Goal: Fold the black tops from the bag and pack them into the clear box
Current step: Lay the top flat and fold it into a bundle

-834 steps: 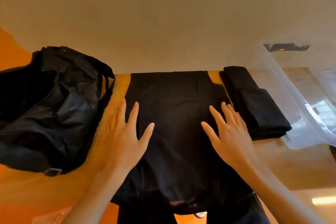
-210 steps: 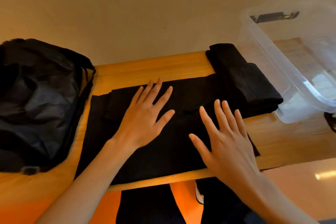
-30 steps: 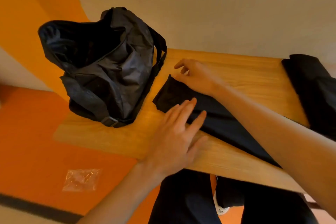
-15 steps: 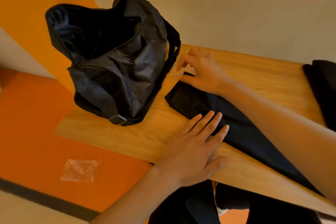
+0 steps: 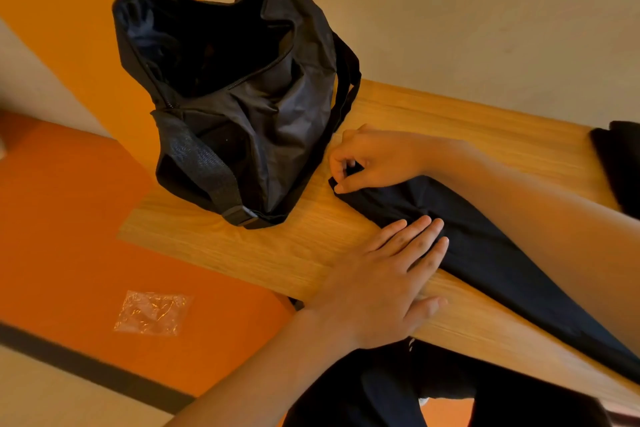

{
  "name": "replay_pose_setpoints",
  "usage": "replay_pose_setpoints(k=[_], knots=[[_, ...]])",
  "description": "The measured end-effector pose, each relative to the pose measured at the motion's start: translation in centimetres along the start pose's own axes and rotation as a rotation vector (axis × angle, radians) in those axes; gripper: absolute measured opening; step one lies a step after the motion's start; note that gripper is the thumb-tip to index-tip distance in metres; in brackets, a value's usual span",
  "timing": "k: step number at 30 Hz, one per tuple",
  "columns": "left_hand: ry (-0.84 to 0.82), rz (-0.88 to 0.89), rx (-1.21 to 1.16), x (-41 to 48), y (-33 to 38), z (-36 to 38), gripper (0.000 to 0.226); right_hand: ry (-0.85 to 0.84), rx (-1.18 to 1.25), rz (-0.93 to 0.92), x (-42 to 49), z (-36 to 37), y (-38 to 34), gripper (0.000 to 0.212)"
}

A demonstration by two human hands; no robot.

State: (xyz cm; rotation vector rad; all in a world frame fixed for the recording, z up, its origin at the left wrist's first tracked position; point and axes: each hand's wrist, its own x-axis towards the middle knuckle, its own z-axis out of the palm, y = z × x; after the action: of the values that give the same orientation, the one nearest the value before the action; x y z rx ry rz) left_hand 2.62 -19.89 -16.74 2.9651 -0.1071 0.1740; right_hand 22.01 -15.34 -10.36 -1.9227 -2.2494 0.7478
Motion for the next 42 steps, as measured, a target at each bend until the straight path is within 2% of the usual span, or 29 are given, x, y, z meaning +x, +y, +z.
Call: replay_pose_setpoints(k=[4, 9, 13, 15, 17, 20, 23, 29, 32, 34, 35, 37, 39, 42], knots=[[-0.012, 0.024, -0.011, 0.2, 0.1, 0.1, 0.068, 0.067, 0.13, 0.018, 0.6, -0.4, -0.3, 0.014], [-0.014, 0.052, -0.007, 0.2, 0.5, 0.2, 0.07, 0.154, -0.007, -0.018, 1.3, 1.6, -0.4, 0.02], [-0.006, 0.047, -0.037, 0.1, 0.3, -0.2, 0.071, 0.408, -0.164, -0.023, -0.5, 2.7, 0.6, 0.028], [0.031, 0.003, -0.119, 0.2, 0.1, -0.8, 0.071, 0.606, -0.179, 0.052, -3.0, 2.6, 1.6, 0.032], [0.085, -0.09, -0.116, 0.4, -0.4, -1.3, 0.071, 0.688, -0.201, 0.176, -6.4, 3.1, 2.2, 0.04], [0.043, -0.212, -0.065, 0.6, -1.4, -1.2, 0.073, 0.449, -0.265, 0.364, -11.2, 5.6, 1.7, 0.06], [-0.039, -0.232, -0.029, 0.5, -2.2, -0.8, 0.074, 0.249, -0.197, 0.531, -13.6, 8.0, 1.6, 0.07], [-0.074, -0.234, 0.032, -1.1, -2.2, -1.6, 0.069, 0.274, -0.128, 0.728, -13.4, 7.6, 3.1, 0.068], [-0.024, -0.309, 0.091, -1.4, -2.5, -2.3, 0.069, 0.558, -0.098, 0.658, -11.3, 6.3, 2.1, 0.058], [-0.044, -0.345, 0.092, -1.2, -2.5, -2.6, 0.07, 0.727, 0.04, 0.627, -8.7, 5.0, 1.7, 0.044], [-0.068, -0.358, 0.077, -1.1, -2.5, -2.6, 0.07, 0.75, 0.134, 0.632, -7.2, 4.2, 1.8, 0.04], [-0.094, -0.365, 0.056, -1.1, -2.3, -2.6, 0.071, 0.668, 0.253, 0.628, -4.5, 2.7, 2.1, 0.035], [-0.074, -0.365, 0.032, -1.4, -2.2, -2.7, 0.07, 0.557, 0.275, 0.547, -2.7, 1.7, 2.6, 0.03], [0.098, -0.433, -0.023, -1.6, -2.7, -3.2, 0.062, 0.431, 0.221, 0.395, -2.1, 0.5, 3.2, 0.024]])
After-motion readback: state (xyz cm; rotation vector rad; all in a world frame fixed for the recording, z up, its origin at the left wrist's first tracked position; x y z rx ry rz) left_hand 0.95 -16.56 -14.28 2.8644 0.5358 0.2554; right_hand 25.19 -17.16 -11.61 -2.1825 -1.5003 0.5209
